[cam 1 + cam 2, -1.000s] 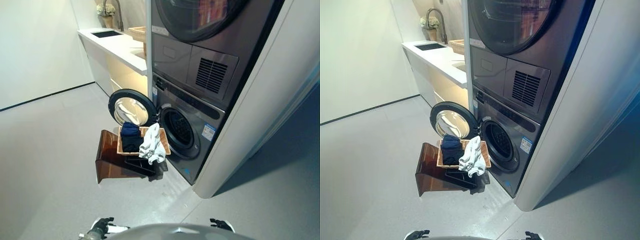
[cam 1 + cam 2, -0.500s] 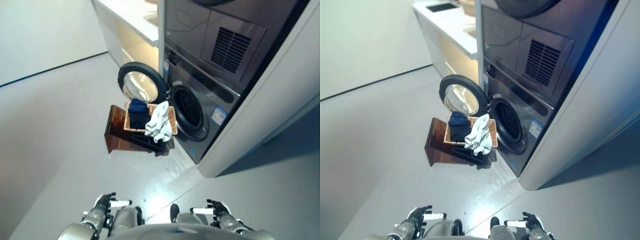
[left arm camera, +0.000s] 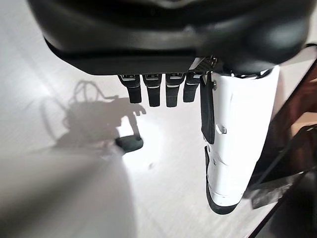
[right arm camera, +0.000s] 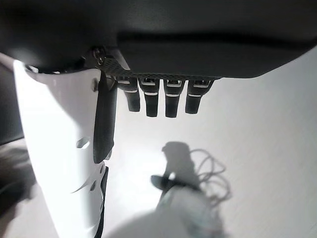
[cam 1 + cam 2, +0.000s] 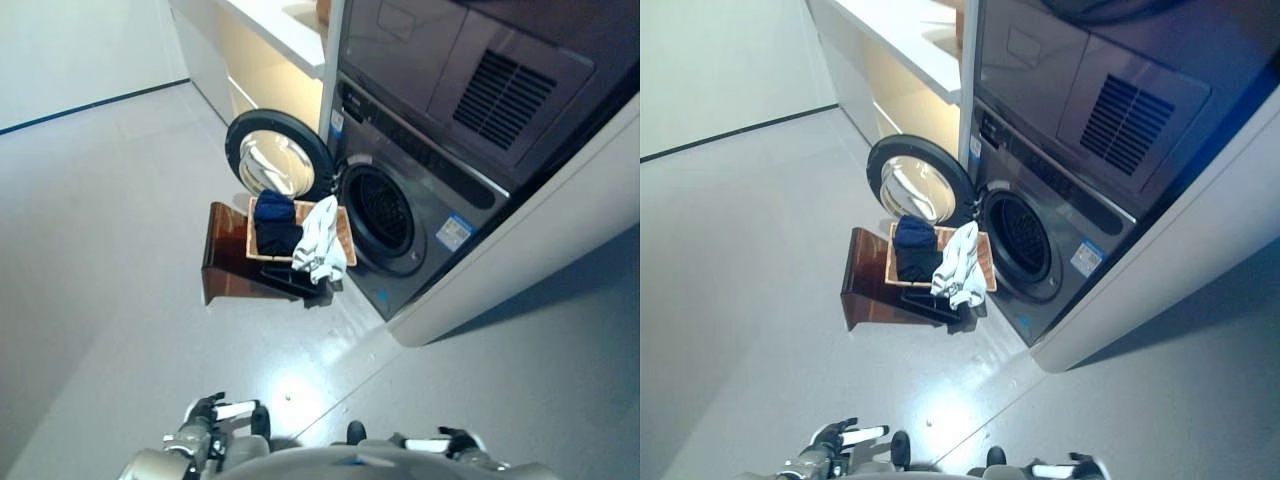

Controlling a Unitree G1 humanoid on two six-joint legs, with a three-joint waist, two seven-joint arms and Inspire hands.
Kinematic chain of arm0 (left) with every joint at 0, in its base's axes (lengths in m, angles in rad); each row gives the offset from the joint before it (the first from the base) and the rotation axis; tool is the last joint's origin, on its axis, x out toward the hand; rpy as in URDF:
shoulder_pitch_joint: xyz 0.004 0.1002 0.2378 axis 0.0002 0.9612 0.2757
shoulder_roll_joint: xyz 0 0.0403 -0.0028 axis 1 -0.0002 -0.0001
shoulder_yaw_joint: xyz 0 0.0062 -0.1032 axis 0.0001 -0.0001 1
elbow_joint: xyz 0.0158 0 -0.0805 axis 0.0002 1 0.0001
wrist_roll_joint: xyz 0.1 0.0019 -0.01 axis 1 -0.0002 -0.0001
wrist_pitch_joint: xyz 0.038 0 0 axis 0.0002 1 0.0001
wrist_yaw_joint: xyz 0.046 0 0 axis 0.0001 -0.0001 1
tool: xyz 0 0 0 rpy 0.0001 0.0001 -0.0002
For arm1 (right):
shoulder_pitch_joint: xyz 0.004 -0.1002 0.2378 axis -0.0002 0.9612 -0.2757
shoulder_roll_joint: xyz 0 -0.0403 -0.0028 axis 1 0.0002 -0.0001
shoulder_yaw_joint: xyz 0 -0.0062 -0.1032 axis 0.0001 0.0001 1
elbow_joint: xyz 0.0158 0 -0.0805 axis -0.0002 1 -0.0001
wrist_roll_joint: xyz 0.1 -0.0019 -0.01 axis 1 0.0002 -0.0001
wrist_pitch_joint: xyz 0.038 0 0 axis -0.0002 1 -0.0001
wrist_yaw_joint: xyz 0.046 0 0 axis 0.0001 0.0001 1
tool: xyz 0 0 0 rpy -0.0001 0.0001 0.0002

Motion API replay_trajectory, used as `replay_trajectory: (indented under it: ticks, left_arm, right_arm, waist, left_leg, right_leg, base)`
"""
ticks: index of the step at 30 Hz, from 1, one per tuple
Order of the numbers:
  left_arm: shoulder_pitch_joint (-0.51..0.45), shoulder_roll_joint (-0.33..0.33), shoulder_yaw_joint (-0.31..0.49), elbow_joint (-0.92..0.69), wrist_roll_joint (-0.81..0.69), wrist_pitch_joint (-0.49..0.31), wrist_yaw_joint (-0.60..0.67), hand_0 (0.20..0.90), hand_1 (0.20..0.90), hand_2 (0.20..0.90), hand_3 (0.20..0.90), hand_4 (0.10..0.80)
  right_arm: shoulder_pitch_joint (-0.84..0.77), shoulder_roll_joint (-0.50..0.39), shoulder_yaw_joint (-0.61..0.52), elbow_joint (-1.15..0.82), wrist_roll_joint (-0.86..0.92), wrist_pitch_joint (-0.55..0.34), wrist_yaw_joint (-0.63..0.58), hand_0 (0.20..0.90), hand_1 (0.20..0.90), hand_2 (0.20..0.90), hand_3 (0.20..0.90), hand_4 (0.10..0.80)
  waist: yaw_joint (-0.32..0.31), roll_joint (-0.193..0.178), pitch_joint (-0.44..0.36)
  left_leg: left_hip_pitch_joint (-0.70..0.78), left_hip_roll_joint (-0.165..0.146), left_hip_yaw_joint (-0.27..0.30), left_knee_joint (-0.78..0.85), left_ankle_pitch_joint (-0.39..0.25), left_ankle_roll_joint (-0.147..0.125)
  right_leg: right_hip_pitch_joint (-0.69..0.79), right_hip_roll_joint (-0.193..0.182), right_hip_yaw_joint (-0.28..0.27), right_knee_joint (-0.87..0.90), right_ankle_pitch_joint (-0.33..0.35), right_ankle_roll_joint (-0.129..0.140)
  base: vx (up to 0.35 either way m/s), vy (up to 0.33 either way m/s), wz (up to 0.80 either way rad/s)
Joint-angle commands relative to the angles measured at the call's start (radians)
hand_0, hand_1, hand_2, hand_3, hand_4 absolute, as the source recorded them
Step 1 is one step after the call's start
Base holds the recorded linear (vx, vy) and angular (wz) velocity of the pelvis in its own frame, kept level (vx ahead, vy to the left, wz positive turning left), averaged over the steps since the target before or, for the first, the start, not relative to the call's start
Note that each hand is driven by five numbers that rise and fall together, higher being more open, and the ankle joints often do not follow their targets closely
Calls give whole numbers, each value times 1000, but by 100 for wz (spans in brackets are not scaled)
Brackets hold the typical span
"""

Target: Pick up the clothes and place them into the washing machine

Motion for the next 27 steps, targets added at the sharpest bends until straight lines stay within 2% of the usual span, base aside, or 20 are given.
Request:
replay_trajectory:
  ticks: [1, 3, 4, 5, 6, 8, 9, 10, 11, 14, 15, 17, 19, 20, 21, 22, 23, 25, 27]
  left_arm:
    - [-15, 8, 3, -22, 65, -26, -8, 900, 900, 900, 900, 800]
    - [-17, 5, -15, -36, 82, -25, -11, 900, 900, 900, 900, 800]
    - [-23, 7, -28, -41, 90, -23, -16, 900, 900, 900, 900, 800]
    - [-23, 7, -28, -41, 90, -23, -16, 900, 900, 900, 900, 800]
    - [-22, 6, -32, -38, 97, -20, -22, 900, 900, 900, 900, 800]
    - [-21, 15, -27, -20, 113, -14, -28, 900, 900, 900, 900, 800]
    - [-17, 18, -24, -12, 116, -12, -27, 900, 900, 900, 900, 800]
    - [-10, 17, -24, -8, 118, -11, -26, 900, 900, 900, 900, 800]
    - [-4, 15, -23, -1, 120, -13, -25, 900, 900, 900, 900, 800]
    - [3, 16, -19, 19, 121, -16, -20, 900, 900, 900, 900, 800]
    - [7, 13, -19, 20, 117, -16, -20, 900, 900, 900, 900, 800]
    - [18, 6, -12, 24, 111, -17, -16, 900, 900, 900, 900, 800]
    - [26, 1, -5, 28, 109, -11, -17, 900, 900, 900, 900, 800]
    - [21, -2, -8, 24, 109, -14, -14, 900, 900, 900, 900, 800]
    - [15, -8, -8, 18, 108, -15, -14, 900, 900, 900, 900, 800]
    - [25, -19, -3, 22, 95, -14, -10, 900, 900, 900, 900, 800]
    - [25, -19, -3, 22, 95, -14, -10, 900, 900, 900, 900, 800]
    - [20, -39, -6, 14, 81, -15, -12, 900, 900, 900, 900, 800]
    - [-5, -55, -49, -3, 97, -20, -14, 900, 900, 900, 900, 800]
  right_arm:
    - [-42, -45, 9, -38, 25, -16, -11, 900, 900, 900, 900, 800]
    - [-33, -48, 3, -37, 27, -15, -10, 900, 900, 900, 900, 800]
    - [-31, -46, 6, -40, 34, -16, -6, 900, 900, 900, 900, 800]
    - [-31, -46, 6, -40, 34, -16, -6, 900, 900, 900, 900, 800]
    - [-27, -44, 4, -41, 38, -18, -7, 900, 900, 900, 900, 800]
    - [-22, -39, 1, -38, 41, -22, -3, 900, 900, 900, 900, 800]
    - [-17, -36, -4, -36, 41, -22, -4, 900, 900, 900, 900, 800]
    - [-13, -36, -7, -35, 39, -22, -5, 900, 900, 900, 900, 800]
    - [-11, -36, -12, -37, 36, -22, -6, 900, 900, 900, 900, 800]
    - [-9, -33, -29, -38, 26, -19, -5, 900, 900, 900, 900, 800]
    - [-8, -34, -34, -40, 19, -17, -6, 900, 900, 900, 900, 800]
    - [-5, -35, -39, -49, 3, -14, -6, 900, 900, 900, 900, 800]
    - [4, -41, -42, -57, -5, -14, -1, 900, 900, 900, 900, 800]
    - [3, -46, -39, -58, -10, -16, -3, 900, 900, 900, 900, 800]
    - [1, -56, -40, -58, -11, -23, -6, 900, 900, 900, 900, 800]
    - [-2, -64, -45, -58, -8, -19, -7, 900, 900, 900, 900, 800]
    - [-1, -65, -45, -58, -8, -19, -7, 900, 900, 900, 900, 800]
    - [-3, -81, -68, -68, 18, -24, -12, 900, 900, 900, 900, 800]
    - [-17, -89, -70, -68, 32, -26, -19, 900, 900, 900, 900, 800]
  waist:
    - [-16, -3, -23]
    - [-22, 13, -12]
    - [-35, 34, 11]
    - [-35, 34, 12]
    - [-45, 44, 24]
    - [-65, 65, 46]
    - [-70, 68, 59]
    - [-75, 69, 62]
    - [-88, 68, 74]
    - [-109, 60, 95]
    - [-110, 62, 97]
    - [-113, 56, 101]
    - [-112, 41, 97]
    - [-121, 34, 101]
    - [-124, 37, 91]
    - [-131, 45, 72]
    - [-132, 46, 72]
    - [-134, 57, 52]
    - [-149, 68, 41]
  left_leg:
    - [-208, -27, -27, 151, -13, -25]
    - [-159, -46, -27, 115, -20, -3]
    - [-114, -53, -38, 61, -13, 10]
    - [-112, -53, -38, 60, -13, 10]
    - [-86, -54, -42, 33, -13, 12]
    - [-29, -39, -50, -24, -7, 10]
    - [8, -36, -49, -49, -7, 4]
    - [28, -35, -44, -68, -7, -1]
    - [57, -40, -50, -86, -11, -7]
    - [120, -39, -54, -105, -39, -24]
    - [141, -35, -56, -107, -52, -29]
    - [177, -38, -61, -94, -86, -34]
    - [200, -49, -78, -62, -128, -31]
    - [209, -49, -71, -46, -148, -31]
    - [220, -41, -86, -34, -157, -39]
    - [236, -18, -105, -29, -157, -53]
    - [237, -18, -106, -29, -158, -54]
    - [253, 11, -106, -68, -137, -72]
    - [251, 40, -99, -108, -112, -88]
  right_leg:
    - [177, -9, 46, 20, 121, 36]
    - [126, -16, 56, 131, 189, 21]
    - [59, 8, 50, 237, 217, 1]
    - [59, 7, 50, 239, 216, 1]
    - [27, 31, 44, 270, 195, -5]
    - [-75, 106, 27, 270, 89, -24]
    - [-80, 99, -18, 221, 53, -28]
    - [-95, 94, -42, 152, 62, -24]
    - [-101, 97, -46, 45, 89, -15]
    - [-158, 58, -3, -160, 214, 21]
    - [-185, 45, -5, -197, 246, 33]
    - [-198, 33, -18, -192, 268, 43]
    - [-185, 25, -54, -144, 261, 35]
    - [-177, 29, -47, -141, 271, 28]
    - [-166, 36, -37, -121, 257, 21]
    - [-152, 58, -47, -86, 233, 7]
    - [-151, 59, -48, -86, 232, 7]
    - [-144, 63, -95, -66, 210, 4]
    - [-145, 72, -114, -70, 195, -4]
  base:
    - [228, 276, -14]
    - [211, 321, -20]
    - [142, 256, -23]
    - [138, 227, -25]
    - [122, 129, -7]
    - [204, 136, -33]
    - [228, 45, -65]
    - [249, -10, -45]
    - [258, -54, 2]
    - [271, -87, 23]
    - [291, -108, 24]
    - [300, -140, 12]
    - [304, -190, 23]
    - [302, -219, 22]
    - [414, -314, 41]
    - [323, -239, 53]
    - [307, -239, 86]
    - [179, -164, 72]
    - [120, -144, 38]
